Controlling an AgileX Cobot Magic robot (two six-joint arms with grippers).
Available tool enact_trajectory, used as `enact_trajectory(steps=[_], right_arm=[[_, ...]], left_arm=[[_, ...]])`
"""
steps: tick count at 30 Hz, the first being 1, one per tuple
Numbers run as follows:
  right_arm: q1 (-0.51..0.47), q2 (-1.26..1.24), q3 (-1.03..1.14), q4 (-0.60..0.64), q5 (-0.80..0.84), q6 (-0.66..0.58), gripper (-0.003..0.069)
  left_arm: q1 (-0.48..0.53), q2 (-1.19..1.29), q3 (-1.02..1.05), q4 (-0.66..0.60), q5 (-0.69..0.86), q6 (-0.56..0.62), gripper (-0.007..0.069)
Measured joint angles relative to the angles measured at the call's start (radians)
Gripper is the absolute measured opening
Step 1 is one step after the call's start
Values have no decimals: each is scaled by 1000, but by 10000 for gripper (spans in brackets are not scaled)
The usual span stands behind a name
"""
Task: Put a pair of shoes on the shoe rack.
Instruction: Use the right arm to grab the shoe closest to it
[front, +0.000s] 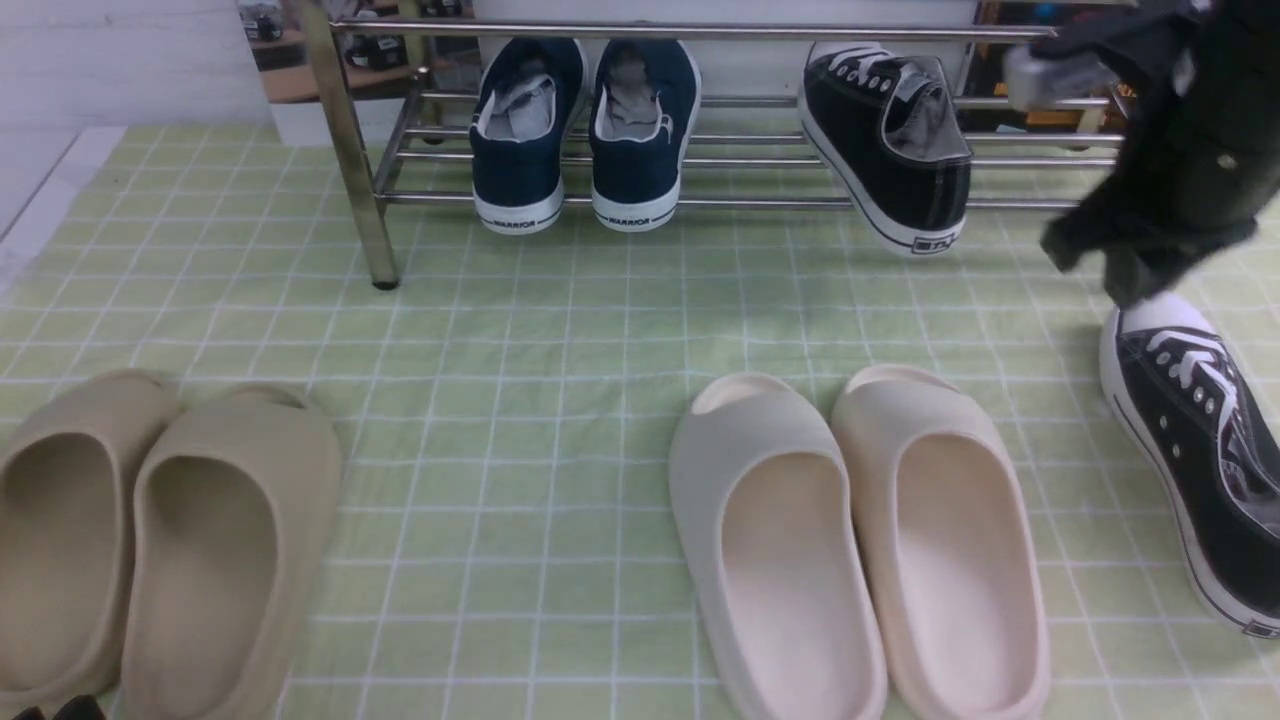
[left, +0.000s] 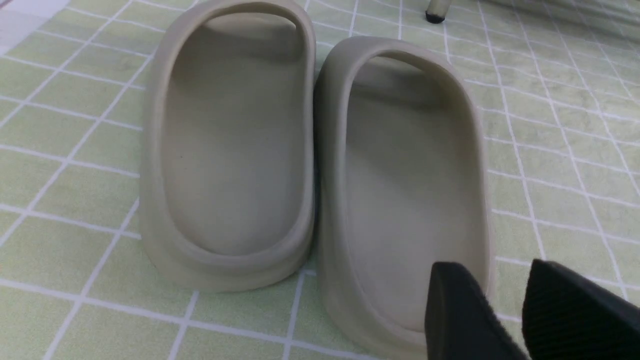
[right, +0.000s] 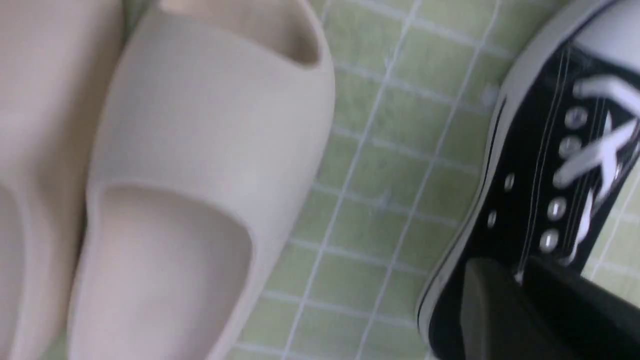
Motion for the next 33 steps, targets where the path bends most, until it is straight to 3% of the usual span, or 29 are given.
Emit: enact_trajectory(steps=[6,9,17,21,26,31,33], right_arm=[[-2,-158,300,-22,-84,87,140],[-9,-188,432,-83,-165,163,181],[-104,-141,537,-133,-371,269,372],[-118,-90,538,-137,-434,269,393],[-119,-7,538,-137,-463,241,311],[-119,19,536,-127,-462,211,95],[-119,7,528,-126,-447,207,41]], left_arm=[[0,0,0,0,0,0,218],[0,0,0,0,0,0,218],[0,0,0,0,0,0,218],[0,0,0,0,0,0,218],[0,0,0,0,0,0,224],[0,0,0,0,0,0,225],[0,0,0,0,0,0,226]])
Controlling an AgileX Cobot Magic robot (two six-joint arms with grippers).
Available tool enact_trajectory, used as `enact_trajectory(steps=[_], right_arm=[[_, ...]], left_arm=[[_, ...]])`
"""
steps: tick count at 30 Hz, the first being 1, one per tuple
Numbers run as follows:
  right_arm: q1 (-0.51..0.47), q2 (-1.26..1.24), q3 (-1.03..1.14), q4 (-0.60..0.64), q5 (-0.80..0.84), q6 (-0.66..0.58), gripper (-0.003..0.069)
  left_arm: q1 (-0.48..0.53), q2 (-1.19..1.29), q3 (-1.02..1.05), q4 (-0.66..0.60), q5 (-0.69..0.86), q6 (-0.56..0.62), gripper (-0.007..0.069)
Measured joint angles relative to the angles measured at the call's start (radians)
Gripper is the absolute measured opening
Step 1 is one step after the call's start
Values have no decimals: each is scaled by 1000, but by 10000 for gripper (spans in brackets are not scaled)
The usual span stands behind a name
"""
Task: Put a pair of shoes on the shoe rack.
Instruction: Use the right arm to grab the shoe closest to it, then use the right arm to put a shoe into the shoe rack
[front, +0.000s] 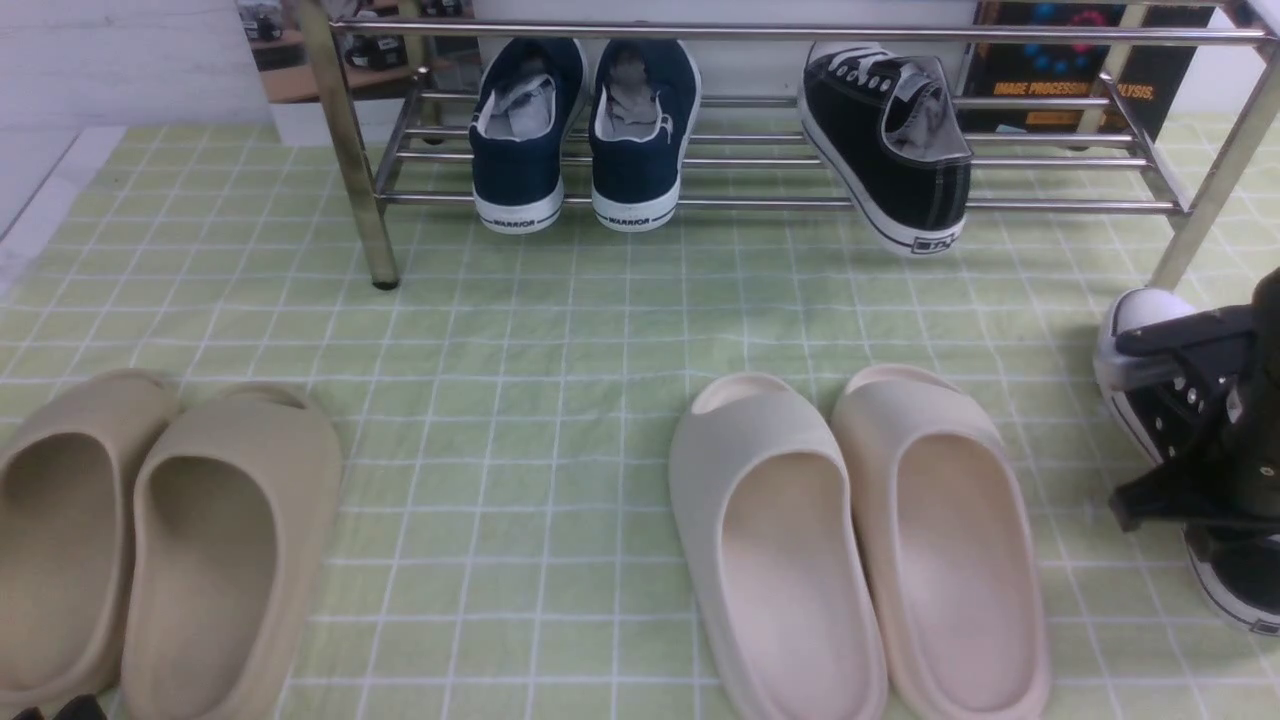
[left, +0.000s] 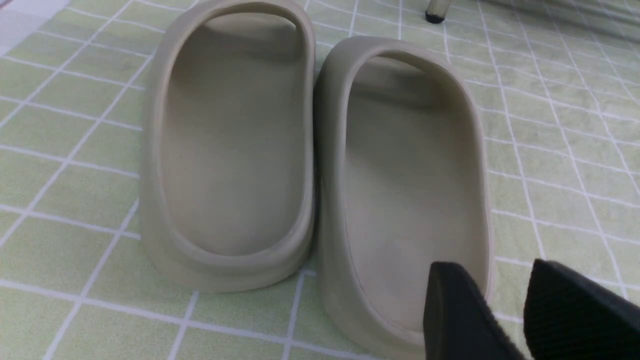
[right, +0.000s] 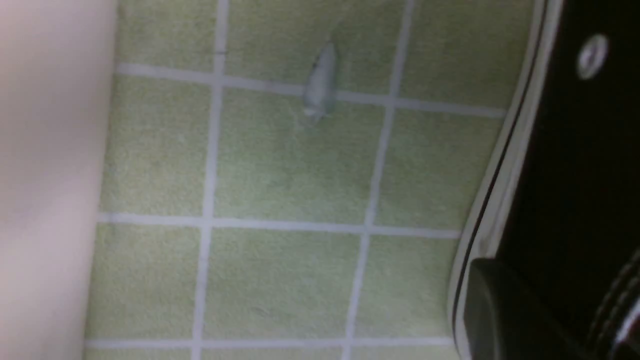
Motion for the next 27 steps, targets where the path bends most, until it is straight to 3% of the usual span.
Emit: enact_trajectory(steps=[13,17,27], right_arm=[[54,-184,-188,73,139,-118,47],[59,-136,-262,98,133,-177,47],[59,66,-450,62,138,-188,47]], left_arm=[[0,0,0,-1,0,0,238],[0,0,0,-1,0,0,238],[0,0,0,-1,0,0,238]])
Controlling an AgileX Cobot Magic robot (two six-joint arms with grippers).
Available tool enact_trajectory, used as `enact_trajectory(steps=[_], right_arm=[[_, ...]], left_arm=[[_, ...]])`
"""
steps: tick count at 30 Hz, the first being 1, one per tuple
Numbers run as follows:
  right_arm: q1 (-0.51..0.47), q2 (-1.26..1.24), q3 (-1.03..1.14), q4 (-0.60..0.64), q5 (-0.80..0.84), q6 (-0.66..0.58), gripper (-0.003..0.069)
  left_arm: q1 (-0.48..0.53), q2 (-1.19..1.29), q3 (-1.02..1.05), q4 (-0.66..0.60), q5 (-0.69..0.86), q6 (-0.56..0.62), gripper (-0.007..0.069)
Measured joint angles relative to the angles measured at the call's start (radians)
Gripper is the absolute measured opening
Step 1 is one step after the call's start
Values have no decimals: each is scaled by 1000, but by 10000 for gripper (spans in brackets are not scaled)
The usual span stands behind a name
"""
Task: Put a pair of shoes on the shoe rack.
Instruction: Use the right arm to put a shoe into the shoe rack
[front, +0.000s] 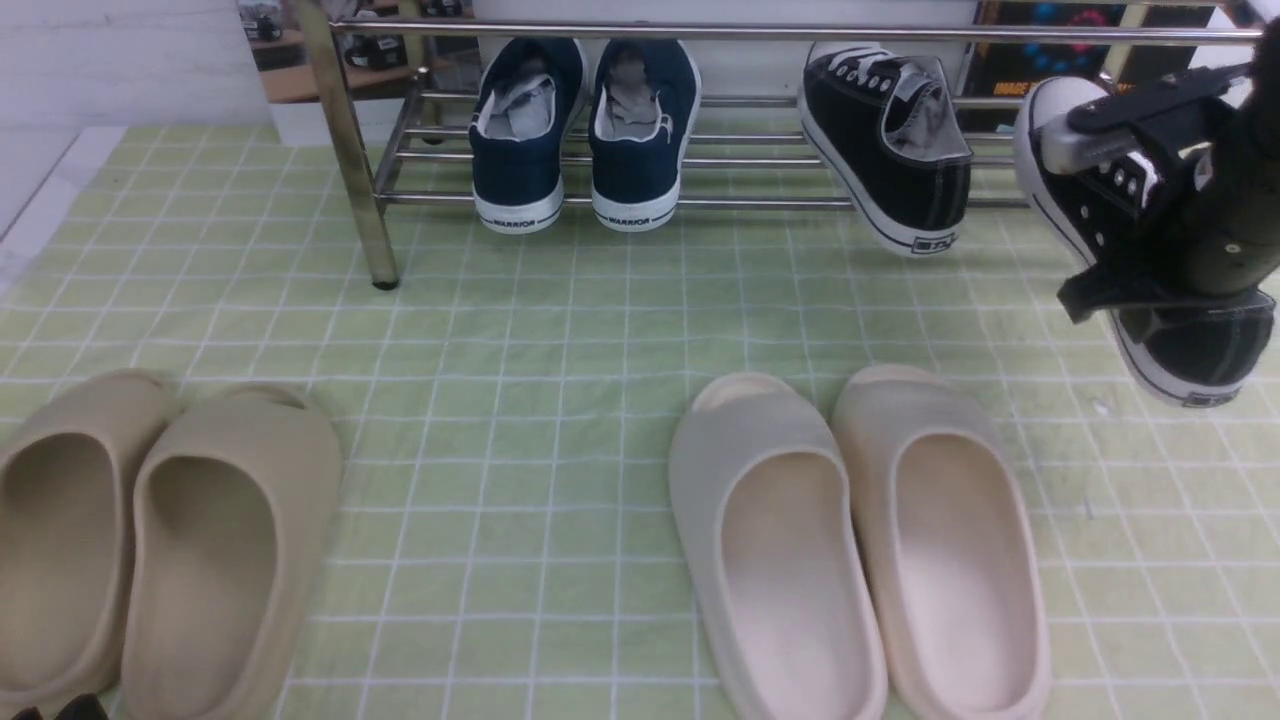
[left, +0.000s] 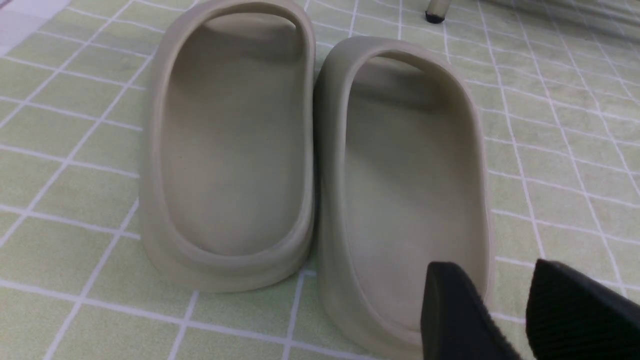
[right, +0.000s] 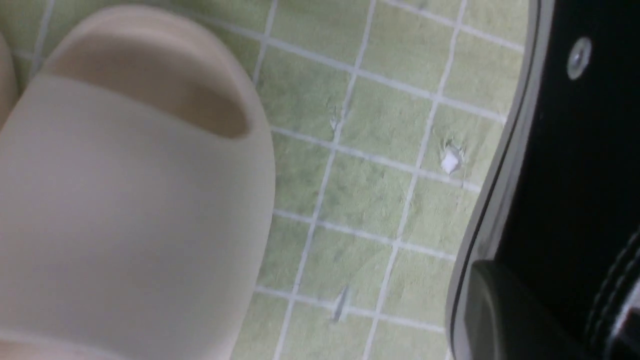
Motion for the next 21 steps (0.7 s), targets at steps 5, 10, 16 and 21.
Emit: enact_trajectory(steps=[5,10,16,21], right_arm=[[0,109,-128,-35,1,-2,47],[0,197,-254,-63,-7,-2,47],[0,320,-407,-73,-33,-2,47],[0,400,-498,-71,-36,-2,47]], left_arm=[[0,0,0,0,0,0,238],[0,0,0,0,0,0,238],[0,0,0,0,0,0,238],[0,0,0,0,0,0,238]])
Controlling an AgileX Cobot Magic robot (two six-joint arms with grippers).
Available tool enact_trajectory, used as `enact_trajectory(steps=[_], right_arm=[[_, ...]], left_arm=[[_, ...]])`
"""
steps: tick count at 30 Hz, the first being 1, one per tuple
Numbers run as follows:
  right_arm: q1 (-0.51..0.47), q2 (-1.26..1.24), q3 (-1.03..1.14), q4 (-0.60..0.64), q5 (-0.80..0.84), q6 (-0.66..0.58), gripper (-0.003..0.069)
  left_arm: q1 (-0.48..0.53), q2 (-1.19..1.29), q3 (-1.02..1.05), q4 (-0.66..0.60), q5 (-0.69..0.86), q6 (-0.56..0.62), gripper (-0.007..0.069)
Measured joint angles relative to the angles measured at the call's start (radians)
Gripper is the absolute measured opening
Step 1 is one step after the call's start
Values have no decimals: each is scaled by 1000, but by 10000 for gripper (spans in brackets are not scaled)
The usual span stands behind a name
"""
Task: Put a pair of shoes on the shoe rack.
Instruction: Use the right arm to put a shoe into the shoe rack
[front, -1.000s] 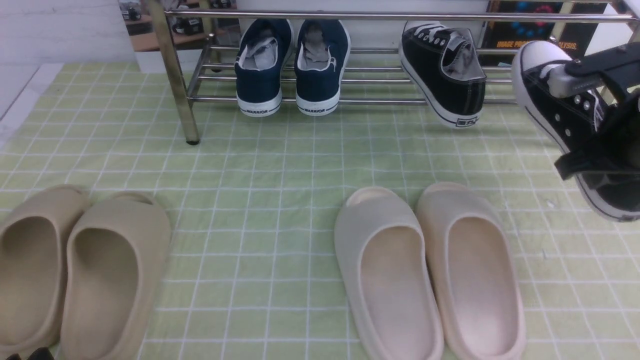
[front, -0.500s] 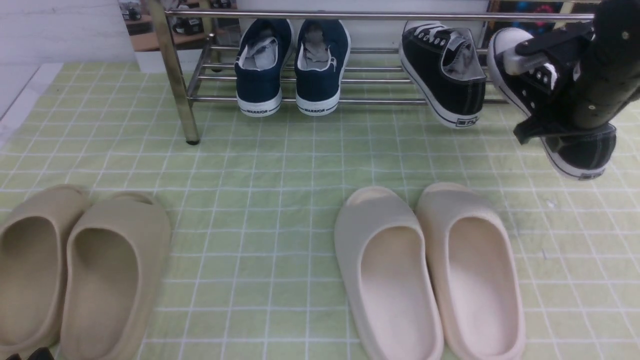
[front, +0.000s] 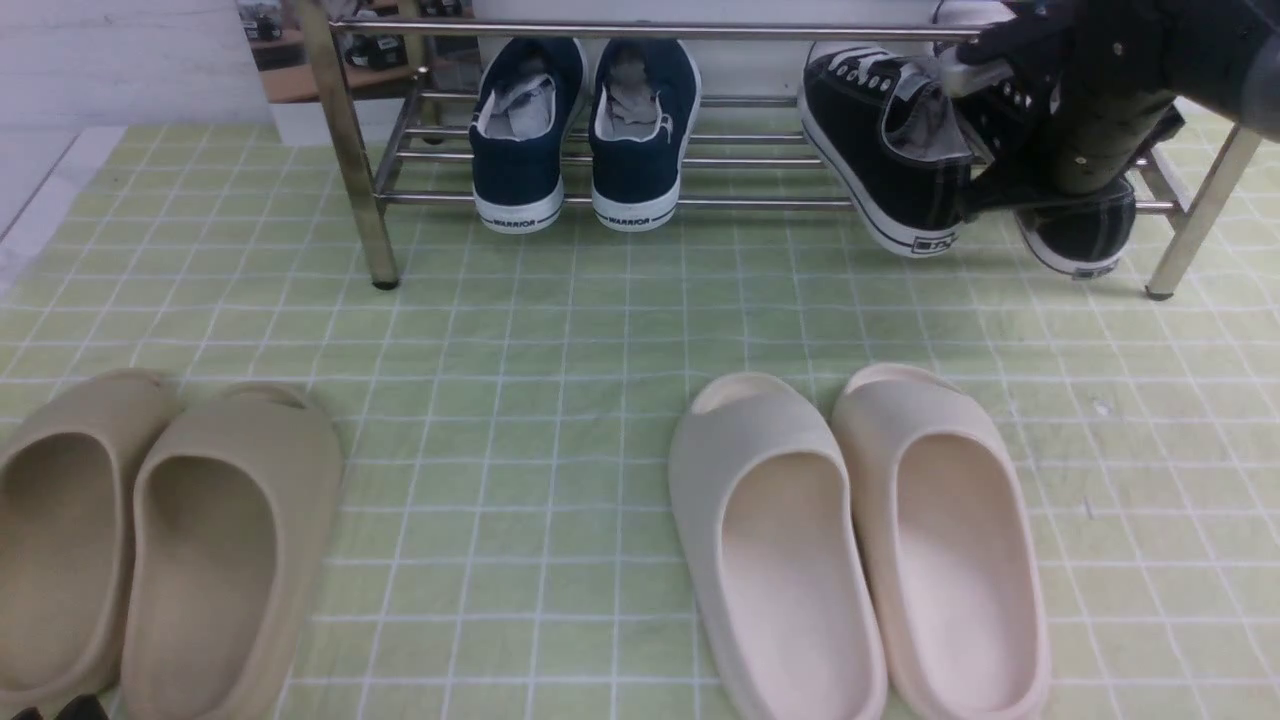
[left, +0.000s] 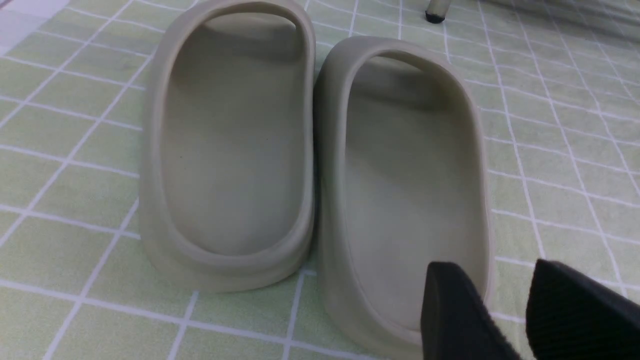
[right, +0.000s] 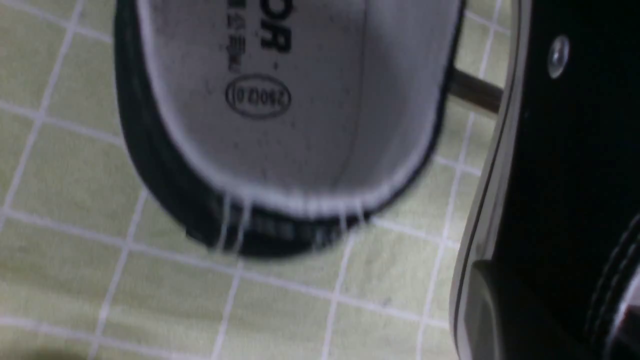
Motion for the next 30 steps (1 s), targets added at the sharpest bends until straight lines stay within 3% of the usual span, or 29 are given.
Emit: enact_trajectory(steps=[12,17,22,26,30], right_arm=[[0,69,-70,11,-49,0,70],[0,66,-90,7,-34,1,256],[2,35,-131,10,120,3,431],[2,-25,-140,12,243,-11,485],[1,-74,-139,12,336,-50,475]], left_arm=[[0,0,0,0,0,0,238],[0,0,0,0,0,0,238],[0,0,0,0,0,0,238],[0,0,0,0,0,0,238],[0,0,0,0,0,0,238]])
